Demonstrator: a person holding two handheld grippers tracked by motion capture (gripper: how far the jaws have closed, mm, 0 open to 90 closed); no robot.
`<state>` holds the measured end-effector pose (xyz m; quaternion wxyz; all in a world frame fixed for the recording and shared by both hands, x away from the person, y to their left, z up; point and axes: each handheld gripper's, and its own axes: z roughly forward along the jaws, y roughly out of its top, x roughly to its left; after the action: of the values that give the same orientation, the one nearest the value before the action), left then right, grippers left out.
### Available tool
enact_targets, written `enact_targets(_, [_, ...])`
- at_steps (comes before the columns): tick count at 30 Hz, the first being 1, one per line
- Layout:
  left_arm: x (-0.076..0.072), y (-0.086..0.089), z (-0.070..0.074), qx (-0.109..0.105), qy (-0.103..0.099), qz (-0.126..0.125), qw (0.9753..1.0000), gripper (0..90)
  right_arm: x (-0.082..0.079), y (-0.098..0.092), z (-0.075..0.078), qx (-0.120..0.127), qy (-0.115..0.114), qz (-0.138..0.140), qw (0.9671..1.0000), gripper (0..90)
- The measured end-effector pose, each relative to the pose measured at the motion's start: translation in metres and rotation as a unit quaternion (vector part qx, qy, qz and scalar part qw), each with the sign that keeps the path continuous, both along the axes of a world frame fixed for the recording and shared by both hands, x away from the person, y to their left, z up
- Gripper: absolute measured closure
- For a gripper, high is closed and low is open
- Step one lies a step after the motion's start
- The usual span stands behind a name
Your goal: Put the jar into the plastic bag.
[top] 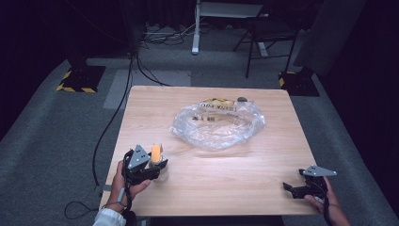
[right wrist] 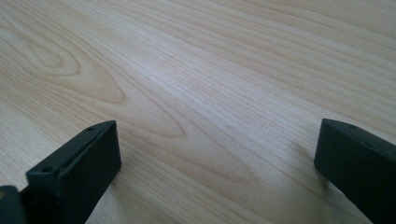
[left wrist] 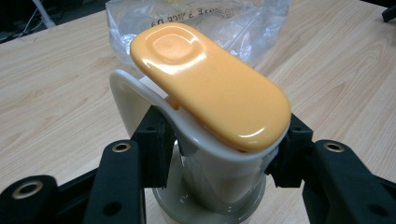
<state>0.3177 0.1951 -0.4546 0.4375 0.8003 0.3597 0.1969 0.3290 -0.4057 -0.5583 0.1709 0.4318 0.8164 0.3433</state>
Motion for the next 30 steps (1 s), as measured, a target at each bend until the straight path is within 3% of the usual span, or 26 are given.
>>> enact_targets(15, [0.004, -0.005, 0.007, 0.001, -0.004, 0.004, 1.0, 49.7, 0.0, 0.0, 0.0, 0.0, 0.0, 0.0, 1.0, 0.5])
enact_targets(30, [0.013, -0.026, 0.019, -0.007, -0.005, -0.008, 0.9999, 51.3, 0.0, 0.0, 0.0, 0.0, 0.0, 0.0, 1.0, 0.5])
